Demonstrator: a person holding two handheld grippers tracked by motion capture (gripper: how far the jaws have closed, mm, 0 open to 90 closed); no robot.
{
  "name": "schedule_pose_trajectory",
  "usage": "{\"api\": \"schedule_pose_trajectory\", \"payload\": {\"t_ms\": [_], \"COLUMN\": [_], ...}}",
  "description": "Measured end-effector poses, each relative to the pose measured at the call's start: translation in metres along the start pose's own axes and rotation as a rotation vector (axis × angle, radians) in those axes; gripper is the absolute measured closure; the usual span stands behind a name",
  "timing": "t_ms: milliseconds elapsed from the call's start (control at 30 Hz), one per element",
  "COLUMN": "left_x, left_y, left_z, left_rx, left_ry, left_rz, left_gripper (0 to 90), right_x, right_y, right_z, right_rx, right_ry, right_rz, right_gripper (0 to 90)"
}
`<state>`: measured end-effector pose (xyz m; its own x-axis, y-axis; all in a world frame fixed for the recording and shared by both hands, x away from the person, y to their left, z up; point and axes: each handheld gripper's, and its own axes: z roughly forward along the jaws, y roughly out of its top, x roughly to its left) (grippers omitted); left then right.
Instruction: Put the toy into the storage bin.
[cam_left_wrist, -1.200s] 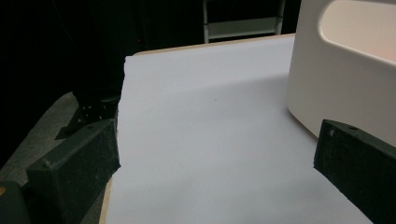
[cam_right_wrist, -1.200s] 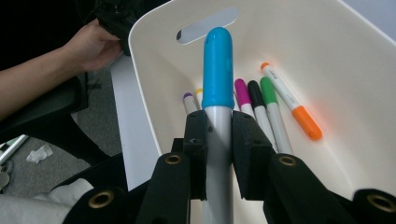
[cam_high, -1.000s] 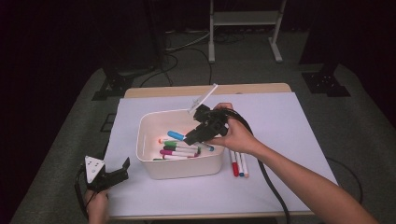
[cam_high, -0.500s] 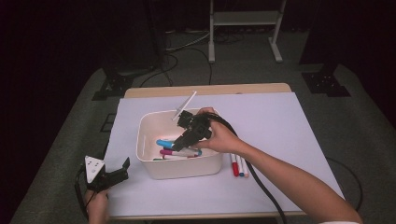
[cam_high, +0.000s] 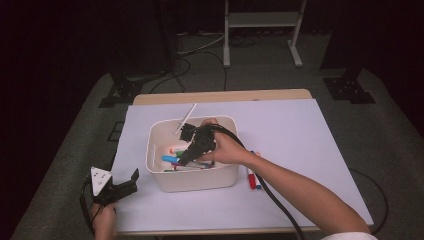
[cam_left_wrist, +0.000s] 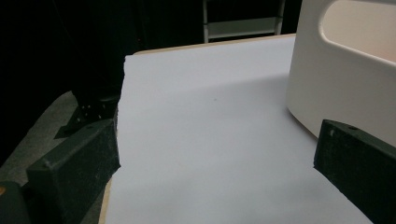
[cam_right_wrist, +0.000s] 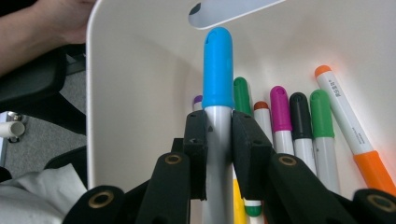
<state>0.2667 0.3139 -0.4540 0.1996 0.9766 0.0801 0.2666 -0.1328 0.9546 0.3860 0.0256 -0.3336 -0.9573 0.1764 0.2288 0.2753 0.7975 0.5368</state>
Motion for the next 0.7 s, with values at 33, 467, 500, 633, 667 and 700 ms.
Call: {"api": "schedule_pose_trajectory", "payload": {"t_ms": [33,467,500,633,667,700], "left_x": [0.0,0.0,0.0,0.0,0.0,0.0], "left_y": [0.0,0.0,0.0,0.0,0.0,0.0], "left_z": [0.0,0.0,0.0,0.0,0.0,0.0], "left_rx": [0.0,-0.001,-0.002,-0.007,-0.006,-0.007], "left_ry": [0.0,-0.002,-0.002,-0.001,-0.001,-0.002], "left_rz": [0.0,-0.001,-0.001,-0.002,-0.001,0.0], "left_gripper": [0.0,0.0,0.0,0.0,0.0,0.0], "right_x": [0.0,0.002,0.003,0.008,0.009,0.009], "right_y": [0.001,0.006,0.006,0.002,0.0,-0.002], "right_z": [0.002,0.012,0.011,-0.003,-0.008,-0.014], "right_rx": [0.007,0.056,0.055,0.033,0.021,0.011], "right_ry": [0.001,0.008,0.0,-0.02,-0.024,-0.027], "right_rz": [0.0,-0.008,-0.014,-0.021,-0.019,-0.018], "right_gripper": [75.6,69.1,68.8,67.4,67.3,67.1]}}
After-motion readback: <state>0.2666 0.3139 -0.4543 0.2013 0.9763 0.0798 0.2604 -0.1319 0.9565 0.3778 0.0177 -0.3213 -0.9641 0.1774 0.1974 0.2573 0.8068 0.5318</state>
